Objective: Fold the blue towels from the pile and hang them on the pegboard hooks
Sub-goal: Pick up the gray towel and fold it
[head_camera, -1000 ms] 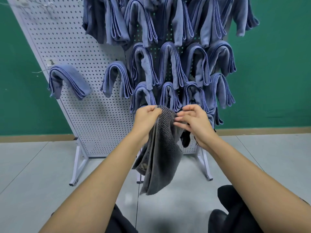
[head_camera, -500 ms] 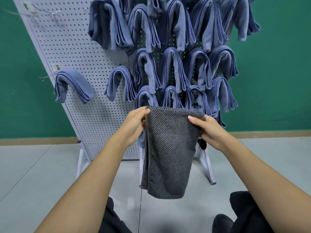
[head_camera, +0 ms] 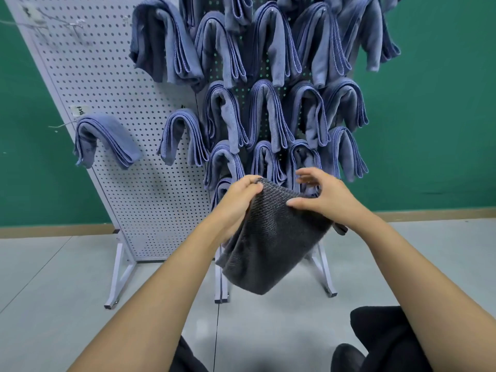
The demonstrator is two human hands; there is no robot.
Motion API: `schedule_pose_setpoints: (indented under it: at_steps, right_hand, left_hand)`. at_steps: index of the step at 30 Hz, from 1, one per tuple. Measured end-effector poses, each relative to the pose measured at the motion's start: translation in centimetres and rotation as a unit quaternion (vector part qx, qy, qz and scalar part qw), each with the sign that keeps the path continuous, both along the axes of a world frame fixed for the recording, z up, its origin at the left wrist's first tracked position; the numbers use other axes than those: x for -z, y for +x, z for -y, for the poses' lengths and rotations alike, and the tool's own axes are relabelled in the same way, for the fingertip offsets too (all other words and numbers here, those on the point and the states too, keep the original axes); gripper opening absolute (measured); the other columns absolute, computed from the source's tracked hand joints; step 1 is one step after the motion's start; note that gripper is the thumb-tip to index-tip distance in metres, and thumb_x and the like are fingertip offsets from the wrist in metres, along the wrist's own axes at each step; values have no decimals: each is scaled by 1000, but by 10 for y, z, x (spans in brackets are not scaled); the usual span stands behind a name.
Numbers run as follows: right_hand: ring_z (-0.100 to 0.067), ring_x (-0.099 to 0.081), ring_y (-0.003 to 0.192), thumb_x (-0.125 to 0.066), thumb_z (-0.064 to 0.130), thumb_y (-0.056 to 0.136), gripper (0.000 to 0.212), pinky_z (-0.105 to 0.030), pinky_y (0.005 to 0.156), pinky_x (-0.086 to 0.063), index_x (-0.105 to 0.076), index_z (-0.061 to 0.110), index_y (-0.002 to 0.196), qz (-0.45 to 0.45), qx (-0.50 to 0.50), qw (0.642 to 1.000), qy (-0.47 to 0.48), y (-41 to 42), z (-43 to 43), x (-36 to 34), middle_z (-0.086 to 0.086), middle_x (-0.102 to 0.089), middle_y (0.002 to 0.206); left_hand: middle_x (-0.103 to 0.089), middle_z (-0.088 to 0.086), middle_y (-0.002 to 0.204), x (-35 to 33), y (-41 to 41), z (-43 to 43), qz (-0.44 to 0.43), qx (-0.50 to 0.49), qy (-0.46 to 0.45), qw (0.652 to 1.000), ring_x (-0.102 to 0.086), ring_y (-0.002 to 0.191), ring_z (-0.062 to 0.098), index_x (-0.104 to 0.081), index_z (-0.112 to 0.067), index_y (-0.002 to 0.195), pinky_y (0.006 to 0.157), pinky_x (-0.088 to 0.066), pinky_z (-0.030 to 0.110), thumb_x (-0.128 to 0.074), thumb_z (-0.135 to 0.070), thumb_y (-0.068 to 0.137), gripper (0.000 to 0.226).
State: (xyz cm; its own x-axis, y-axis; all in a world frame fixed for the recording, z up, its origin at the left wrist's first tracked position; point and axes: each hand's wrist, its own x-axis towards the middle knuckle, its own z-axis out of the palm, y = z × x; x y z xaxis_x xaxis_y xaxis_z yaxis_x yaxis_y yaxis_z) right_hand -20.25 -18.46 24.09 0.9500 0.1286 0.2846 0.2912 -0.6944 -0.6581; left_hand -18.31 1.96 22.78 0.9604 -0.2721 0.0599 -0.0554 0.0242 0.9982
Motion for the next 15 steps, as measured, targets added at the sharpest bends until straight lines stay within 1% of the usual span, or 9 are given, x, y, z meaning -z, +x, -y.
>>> schedule_pose_setpoints:
  at_steps: [1, 2, 4, 5, 6, 8, 11, 13, 15]
  right_hand:
    - [-7, -57, 105, -80, 48, 68, 62, -29, 94, -45, -58, 27, 122, -21, -9, 999, -44, 0, -3, -1, 11, -64, 114]
    - [-7, -59, 99, -77, 50, 70, 51, -31, 90, -47, -63, 27, 114, -35, -12, 996, -87, 0, -7, -2, 11, -66, 106]
    - [-9, -58, 75, -70, 49, 80, 24, -34, 71, -45, -64, 26, 80, -25, -15, 990, -140, -1, -14, -4, 9, -64, 77]
    - [-9, -53, 66, -66, 47, 84, 29, -33, 63, -41, -55, 27, 67, -11, -15, 989, -147, -1, -16, -4, 8, -57, 66]
    - [-8, -49, 62, -63, 46, 87, 35, -32, 59, -38, -48, 27, 62, 3, -12, 989, -150, -1, -20, -5, 7, -52, 62]
    - [-6, -49, 65, -58, 47, 90, 33, -30, 58, -38, -47, 30, 64, 28, -3, 988, -154, 1, -25, -7, 9, -51, 63]
    - [-9, -51, 68, -56, 48, 91, 24, -28, 56, -38, -56, 30, 75, 30, -9, 983, -180, 4, -32, -13, 10, -53, 66]
    - [-11, -50, 66, -56, 48, 91, 32, -27, 53, -34, -52, 26, 69, 20, -16, 981, -195, 5, -34, -21, 7, -51, 64]
    - [-14, -50, 67, -57, 48, 91, 37, -28, 54, -33, -48, 23, 64, 15, -22, 979, -202, 4, -37, -32, 4, -50, 64]
  left_hand:
    - [-62, 2, 97, 0, 0, 5, 1, 10, 0, 1000, -58, 94, 15, -59, -11, 100, 90, -44, 32, -41, -13, 101, 18]
    - [-63, 2, 96, 0, 0, 8, 1, 15, -1, 1000, -59, 93, 15, -60, -13, 99, 89, -46, 31, -42, -14, 101, 18]
    - [-65, 1, 98, -1, 1, 11, 1, 7, 2, 1000, -61, 92, 15, -61, -15, 102, 86, -48, 31, -43, -17, 101, 18]
    - [-65, 2, 101, -1, 2, 10, -1, -5, 3, 1000, -62, 94, 16, -61, -14, 107, 84, -48, 32, -43, -18, 101, 19]
    - [-66, 4, 105, -1, 4, 10, -6, -21, 3, 1000, -62, 96, 17, -60, -12, 112, 84, -49, 32, -44, -20, 101, 21]
    - [-65, 8, 112, 2, 7, 7, -17, -54, -9, 998, -63, 101, 20, -59, -10, 118, 86, -52, 34, -45, -21, 101, 25]
    - [-63, 7, 119, 11, 7, 3, -32, -93, -18, 995, -61, 107, 20, -57, -12, 124, 87, -51, 33, -48, -25, 100, 29]
    - [-64, 2, 114, 18, 1, 0, -40, -121, -16, 992, -61, 98, 11, -55, -12, 124, 77, -49, 23, -50, -25, 99, 29]
    - [-63, 4, 107, 30, -5, -3, -56, -144, -11, 988, -61, 90, 11, -53, -10, 127, 76, -49, 23, -56, -24, 96, 34]
